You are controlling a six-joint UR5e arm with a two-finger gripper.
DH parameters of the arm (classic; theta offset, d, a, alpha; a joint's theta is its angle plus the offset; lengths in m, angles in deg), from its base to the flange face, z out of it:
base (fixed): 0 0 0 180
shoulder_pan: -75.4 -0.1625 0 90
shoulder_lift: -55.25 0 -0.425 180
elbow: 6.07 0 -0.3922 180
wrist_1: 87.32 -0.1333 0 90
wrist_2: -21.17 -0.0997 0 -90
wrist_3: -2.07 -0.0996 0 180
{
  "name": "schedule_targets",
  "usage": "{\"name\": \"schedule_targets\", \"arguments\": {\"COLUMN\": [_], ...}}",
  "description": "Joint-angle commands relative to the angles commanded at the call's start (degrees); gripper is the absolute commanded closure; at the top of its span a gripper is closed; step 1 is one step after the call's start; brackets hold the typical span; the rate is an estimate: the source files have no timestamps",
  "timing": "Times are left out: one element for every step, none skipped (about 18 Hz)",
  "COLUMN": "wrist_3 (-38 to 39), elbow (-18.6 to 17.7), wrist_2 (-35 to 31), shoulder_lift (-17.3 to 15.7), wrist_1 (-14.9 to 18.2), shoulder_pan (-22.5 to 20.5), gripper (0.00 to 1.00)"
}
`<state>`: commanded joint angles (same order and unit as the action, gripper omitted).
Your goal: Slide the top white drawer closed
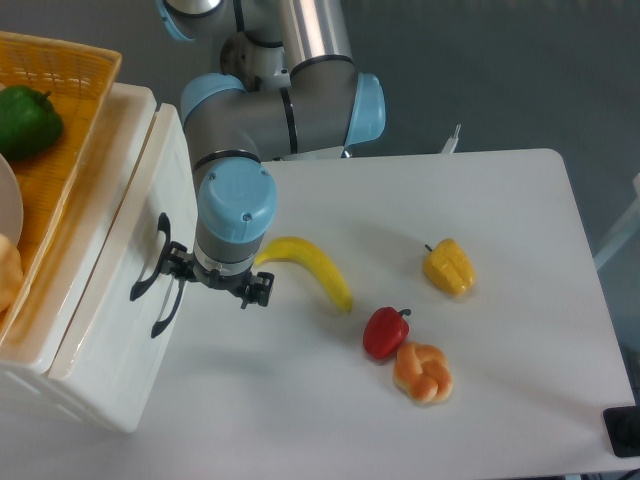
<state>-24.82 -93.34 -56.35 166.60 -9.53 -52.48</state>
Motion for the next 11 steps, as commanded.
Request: {"name": "schedule_targets", "arguments": {"wrist_3": [0.00, -0.09, -0.09, -0.09, -0.09, -0.09, -0.17, -0.35, -0.61, -0.70, -0.88], "elbow": [0.00, 0.00, 0.00, 0.09, 0.09, 0.17, 0.35, 0.70, 1.05, 1.49, 2.02], "wrist_2": [-0.09, -0.09, -0.17, -0.18, -0.18, -0.18, -0.26, -0.35, -0.53, -0.53, -1.05], "shoulder_lift": [0.00, 0.00, 0.00, 0.09, 0.09, 0.00, 0.00, 0.00, 0.00, 0.09, 0.26], "wrist_1": [-0.09, -0.09, -0.09, -0.09, -0.17, -0.18, -0.18, -0.26, -0.35, -0.35, -0.35], "shoulder_pan": [0.00, -0.09, 0.00, -0.09, -0.09, -0.35, -0.53, -0.70, -1.23, -2.01, -2.72], "gripper": [0.00, 0.00, 0.00, 0.00, 0.00, 0.00, 0.00, 0.00, 0.00, 0.00, 0.00]}}
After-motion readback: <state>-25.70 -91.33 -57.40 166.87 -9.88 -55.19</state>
